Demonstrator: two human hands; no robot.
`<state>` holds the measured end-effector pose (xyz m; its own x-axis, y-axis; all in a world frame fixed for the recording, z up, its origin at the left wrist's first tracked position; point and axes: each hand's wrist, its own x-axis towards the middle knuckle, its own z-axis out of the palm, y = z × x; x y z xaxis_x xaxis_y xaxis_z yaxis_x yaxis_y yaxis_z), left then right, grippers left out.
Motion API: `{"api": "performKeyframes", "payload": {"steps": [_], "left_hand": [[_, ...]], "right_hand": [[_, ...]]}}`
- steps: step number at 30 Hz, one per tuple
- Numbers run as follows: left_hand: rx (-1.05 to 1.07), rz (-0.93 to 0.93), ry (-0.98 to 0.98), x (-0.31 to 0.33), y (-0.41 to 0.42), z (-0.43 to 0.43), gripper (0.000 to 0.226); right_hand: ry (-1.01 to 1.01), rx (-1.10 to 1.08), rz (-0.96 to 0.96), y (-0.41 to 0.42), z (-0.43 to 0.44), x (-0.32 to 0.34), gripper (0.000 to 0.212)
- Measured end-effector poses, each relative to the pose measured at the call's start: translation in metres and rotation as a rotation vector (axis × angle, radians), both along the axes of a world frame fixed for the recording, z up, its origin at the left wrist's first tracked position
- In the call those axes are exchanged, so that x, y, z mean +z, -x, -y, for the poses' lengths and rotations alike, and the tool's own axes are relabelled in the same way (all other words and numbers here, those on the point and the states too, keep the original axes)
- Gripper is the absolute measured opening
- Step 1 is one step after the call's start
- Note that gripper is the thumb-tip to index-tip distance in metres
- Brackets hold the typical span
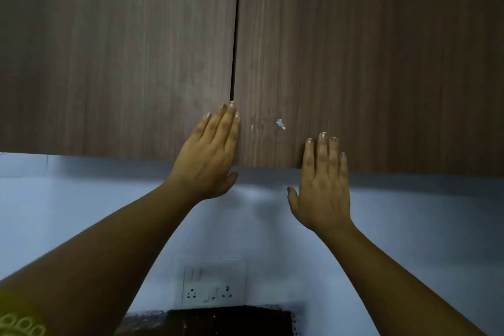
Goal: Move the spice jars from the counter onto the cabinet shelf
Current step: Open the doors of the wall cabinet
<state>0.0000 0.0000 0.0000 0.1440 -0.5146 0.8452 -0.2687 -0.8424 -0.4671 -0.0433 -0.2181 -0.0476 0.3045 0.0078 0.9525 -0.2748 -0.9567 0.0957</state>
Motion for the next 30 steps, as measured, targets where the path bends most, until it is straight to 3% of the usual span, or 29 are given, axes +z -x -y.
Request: {"api": "performKeyframes", "payload": {"steps": [5, 10, 20, 24, 30], "left_hand": [[-0.002, 0.012, 0.032, -0.009, -0.012, 0.013, 0.091], [0.001, 0.083, 0.082, -0.006, -0.019, 0.021, 0.074], [0.029, 0.004, 0.025, -0.003, 0.006, 0.018, 0.085], [-0.139, -0.123, 0.062, -0.007, 0.038, 0.015, 0.097], [-0.438, -0.336, 0.085, -0.004, 0.102, 0.015, 0.106]], "right_hand": [[0.168, 0.009, 0.017, -0.018, 0.014, 0.012, 0.103], [0.155, 0.049, 0.086, -0.031, 0.022, 0.022, 0.095], [0.269, 0.108, 0.114, -0.021, 0.007, 0.030, 0.088], [0.316, 0.106, 0.088, 0.005, -0.004, 0.030, 0.077], [0.293, 0.076, 0.035, 0.070, -0.021, 0.033, 0.081]]}}
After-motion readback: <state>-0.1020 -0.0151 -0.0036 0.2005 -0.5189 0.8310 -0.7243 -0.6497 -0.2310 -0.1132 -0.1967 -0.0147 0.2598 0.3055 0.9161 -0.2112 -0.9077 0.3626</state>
